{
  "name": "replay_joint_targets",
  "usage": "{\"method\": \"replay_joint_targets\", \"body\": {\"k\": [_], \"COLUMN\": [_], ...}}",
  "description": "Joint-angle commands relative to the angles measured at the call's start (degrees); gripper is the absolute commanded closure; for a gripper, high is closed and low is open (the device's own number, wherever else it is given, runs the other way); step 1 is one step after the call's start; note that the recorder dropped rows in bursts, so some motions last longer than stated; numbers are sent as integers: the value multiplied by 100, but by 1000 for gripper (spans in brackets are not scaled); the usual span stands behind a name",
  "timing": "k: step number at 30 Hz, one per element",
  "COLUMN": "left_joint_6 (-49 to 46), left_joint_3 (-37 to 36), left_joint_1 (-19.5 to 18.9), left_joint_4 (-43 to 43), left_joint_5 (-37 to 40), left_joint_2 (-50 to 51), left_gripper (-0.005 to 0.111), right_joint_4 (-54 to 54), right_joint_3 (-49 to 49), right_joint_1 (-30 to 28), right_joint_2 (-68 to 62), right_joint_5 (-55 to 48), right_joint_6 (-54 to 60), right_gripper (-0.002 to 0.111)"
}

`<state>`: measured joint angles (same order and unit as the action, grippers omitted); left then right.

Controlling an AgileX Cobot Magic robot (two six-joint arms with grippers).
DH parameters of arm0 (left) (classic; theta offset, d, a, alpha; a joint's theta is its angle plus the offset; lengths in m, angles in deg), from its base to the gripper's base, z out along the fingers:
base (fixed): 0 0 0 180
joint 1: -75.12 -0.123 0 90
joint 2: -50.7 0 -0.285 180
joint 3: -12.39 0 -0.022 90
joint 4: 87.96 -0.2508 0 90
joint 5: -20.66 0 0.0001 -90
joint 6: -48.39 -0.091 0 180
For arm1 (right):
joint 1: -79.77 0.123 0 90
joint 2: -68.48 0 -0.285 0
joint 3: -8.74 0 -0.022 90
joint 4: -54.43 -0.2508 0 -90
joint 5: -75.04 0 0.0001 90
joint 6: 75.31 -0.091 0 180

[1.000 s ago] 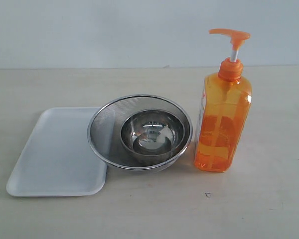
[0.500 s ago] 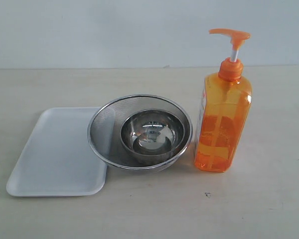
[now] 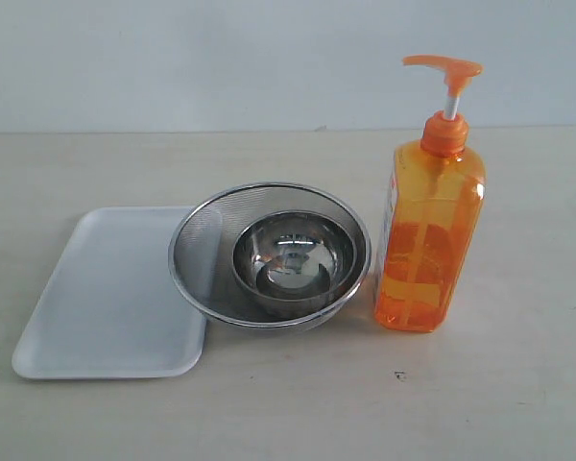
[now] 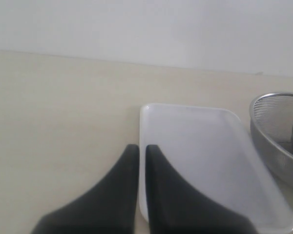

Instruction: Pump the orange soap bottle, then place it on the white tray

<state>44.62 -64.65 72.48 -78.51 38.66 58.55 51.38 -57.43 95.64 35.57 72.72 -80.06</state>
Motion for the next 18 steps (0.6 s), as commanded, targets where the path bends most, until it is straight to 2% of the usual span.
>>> {"method": "replay_joint_targets", "body": {"k": [1,7,11,18], "left_joint_6": [32,32,32,32], "left_joint_3": [-17,-17,-17,-17], "left_joint_1": [-16,-16,-16,-16], "left_joint_4": [63,63,63,63], "left_joint_5": [-14,-14,-14,-14], "left_joint_2": [-6,-6,-6,-6], "left_gripper": [102,102,102,102], "right_joint_4": [43,43,-51,-1401], "right_joint_3": [52,678,727,727], "right_joint_1": [427,473,473,473], "right_joint_2": [-8,-18,-18,-18], "right_joint_5": [-264,-1735,-2410,-2649], "right_joint_6": [37,37,37,1299], "right_gripper": [108,108,108,108]}}
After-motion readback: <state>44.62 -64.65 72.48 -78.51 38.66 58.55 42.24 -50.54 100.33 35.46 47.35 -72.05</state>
